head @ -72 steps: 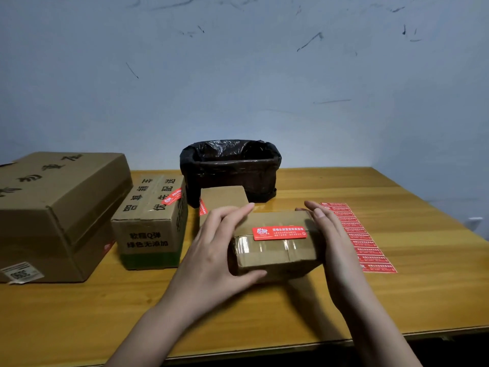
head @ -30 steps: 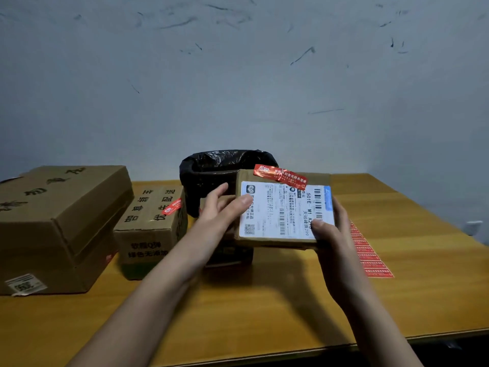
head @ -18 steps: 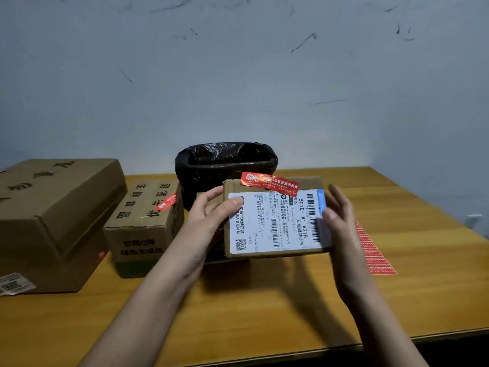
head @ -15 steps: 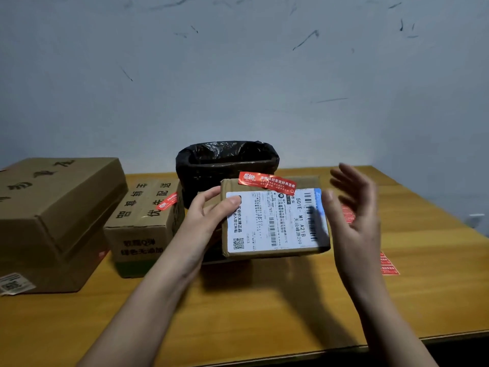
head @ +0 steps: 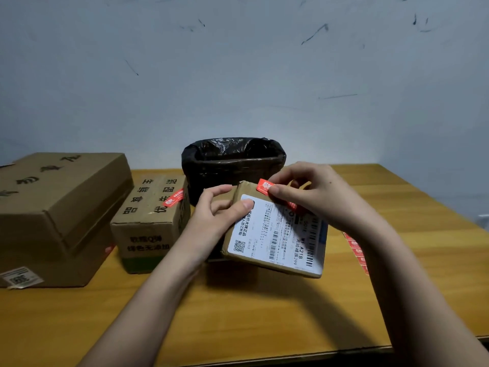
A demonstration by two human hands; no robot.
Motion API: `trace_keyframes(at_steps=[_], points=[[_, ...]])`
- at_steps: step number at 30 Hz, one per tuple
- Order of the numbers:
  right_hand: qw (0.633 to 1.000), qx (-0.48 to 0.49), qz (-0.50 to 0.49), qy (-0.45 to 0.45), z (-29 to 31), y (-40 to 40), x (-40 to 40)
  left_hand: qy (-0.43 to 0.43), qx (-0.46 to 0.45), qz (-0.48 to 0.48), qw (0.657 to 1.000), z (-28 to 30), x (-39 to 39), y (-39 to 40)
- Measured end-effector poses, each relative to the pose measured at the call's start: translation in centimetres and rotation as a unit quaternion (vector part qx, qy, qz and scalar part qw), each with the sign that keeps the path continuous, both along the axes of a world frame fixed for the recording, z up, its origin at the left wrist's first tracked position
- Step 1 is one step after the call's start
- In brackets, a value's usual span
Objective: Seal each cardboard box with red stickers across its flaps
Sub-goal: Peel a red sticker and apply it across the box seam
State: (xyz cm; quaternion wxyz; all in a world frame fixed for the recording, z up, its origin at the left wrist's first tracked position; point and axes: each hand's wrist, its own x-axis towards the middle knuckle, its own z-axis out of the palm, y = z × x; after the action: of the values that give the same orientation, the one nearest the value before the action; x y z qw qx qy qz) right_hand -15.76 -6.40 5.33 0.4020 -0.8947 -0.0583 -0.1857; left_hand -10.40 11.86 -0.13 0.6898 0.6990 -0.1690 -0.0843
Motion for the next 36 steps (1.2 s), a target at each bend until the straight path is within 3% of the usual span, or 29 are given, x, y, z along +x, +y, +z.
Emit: trace_keyframes(at_steps=[7,18,36], points=[[0.985,0.143,0.062,0.069,-0.5,-0.2,0.1,-0.002,0.022,-0.009,1.0,0.1,-0.1,0.1],[0.973,0.211,0.067,0.062,-1.8,-0.2,0.0,0.031,0.044,-0.016,0.998,0.0,0.0,0.3],[0.974,0.184,0.113,0.07,-1.6,-1.2,-0.8,0.053,0.074,-0.051,0.995,-0.2,0.3,1.2]])
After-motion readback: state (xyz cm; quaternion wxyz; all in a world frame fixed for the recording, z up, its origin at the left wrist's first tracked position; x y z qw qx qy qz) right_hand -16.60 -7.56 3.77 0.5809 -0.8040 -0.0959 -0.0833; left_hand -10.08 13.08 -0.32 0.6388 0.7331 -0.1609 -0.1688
